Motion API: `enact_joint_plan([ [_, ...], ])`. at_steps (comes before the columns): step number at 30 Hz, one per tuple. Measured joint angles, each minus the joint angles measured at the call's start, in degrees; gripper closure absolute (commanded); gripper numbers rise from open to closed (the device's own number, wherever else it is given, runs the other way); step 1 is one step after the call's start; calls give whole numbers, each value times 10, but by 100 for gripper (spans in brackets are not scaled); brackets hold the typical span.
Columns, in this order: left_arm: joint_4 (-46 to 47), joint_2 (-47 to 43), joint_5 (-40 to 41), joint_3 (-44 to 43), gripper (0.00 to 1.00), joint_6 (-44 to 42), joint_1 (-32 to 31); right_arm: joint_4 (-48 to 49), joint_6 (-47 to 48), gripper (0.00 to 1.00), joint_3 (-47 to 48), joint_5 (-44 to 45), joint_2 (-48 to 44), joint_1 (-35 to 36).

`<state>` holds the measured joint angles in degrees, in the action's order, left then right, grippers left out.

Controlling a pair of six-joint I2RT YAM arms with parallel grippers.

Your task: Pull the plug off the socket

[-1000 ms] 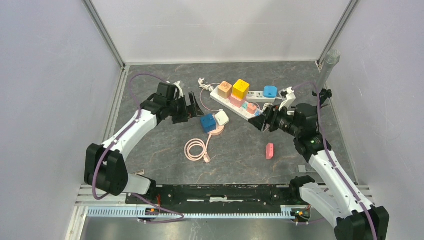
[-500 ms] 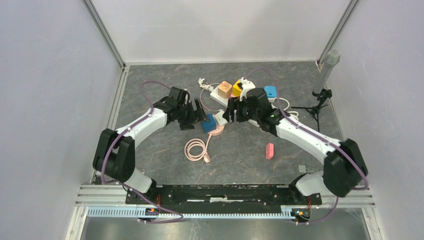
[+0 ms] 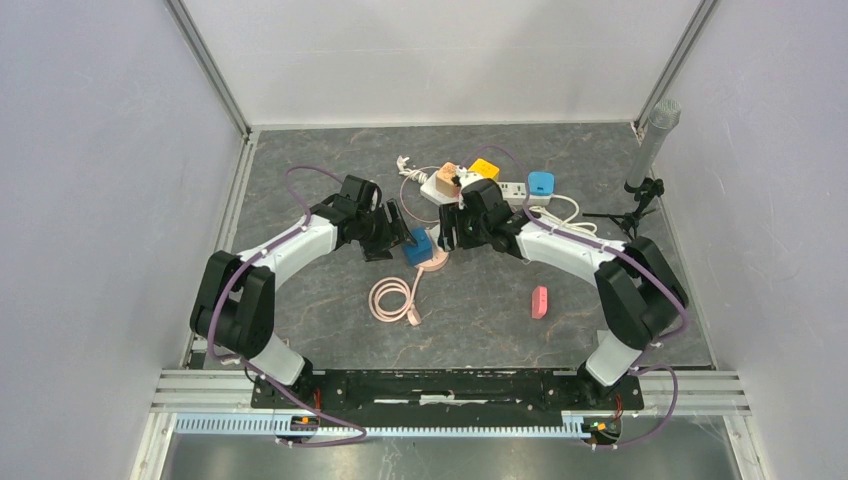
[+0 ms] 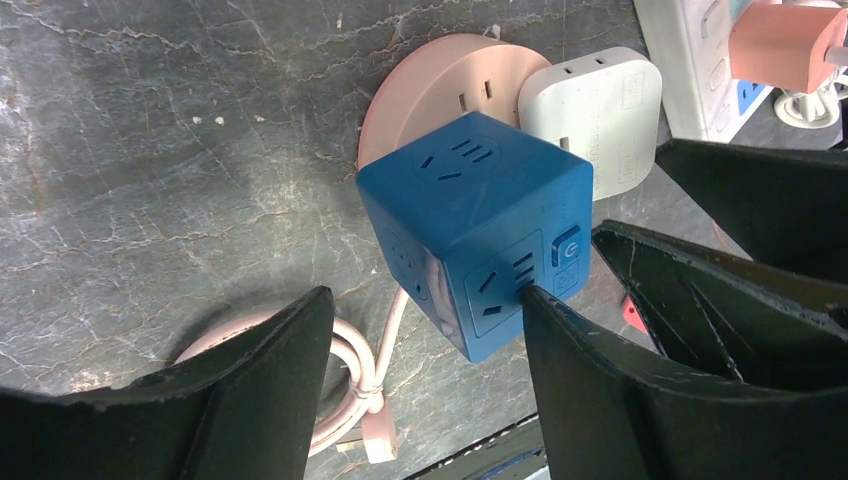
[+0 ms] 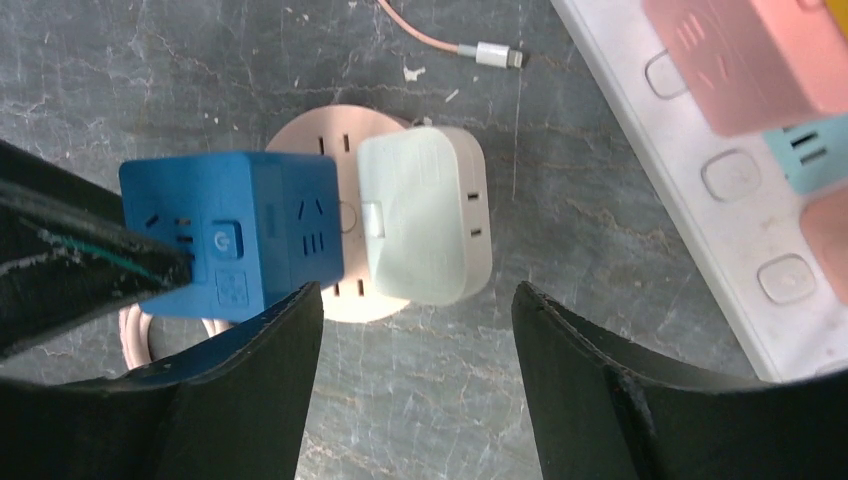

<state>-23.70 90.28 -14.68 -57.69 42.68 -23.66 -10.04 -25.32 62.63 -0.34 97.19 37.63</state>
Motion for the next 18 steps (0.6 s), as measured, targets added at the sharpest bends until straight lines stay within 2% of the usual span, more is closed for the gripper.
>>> enact_joint_plan([
  [6, 2, 0, 0, 0, 29, 0, 0, 1, 1, 26, 37, -24, 47, 0],
  [10, 4, 0, 0, 0, 30, 0, -1, 0, 3, 32, 51, -40, 69, -2],
  [14, 5, 0, 0, 0, 31, 0, -2, 10, 4, 48, 46, -53, 66, -3],
  [18, 1, 0, 4, -3, 31, -2, -2, 38, 0, 73, 15, -63, 47, -4],
])
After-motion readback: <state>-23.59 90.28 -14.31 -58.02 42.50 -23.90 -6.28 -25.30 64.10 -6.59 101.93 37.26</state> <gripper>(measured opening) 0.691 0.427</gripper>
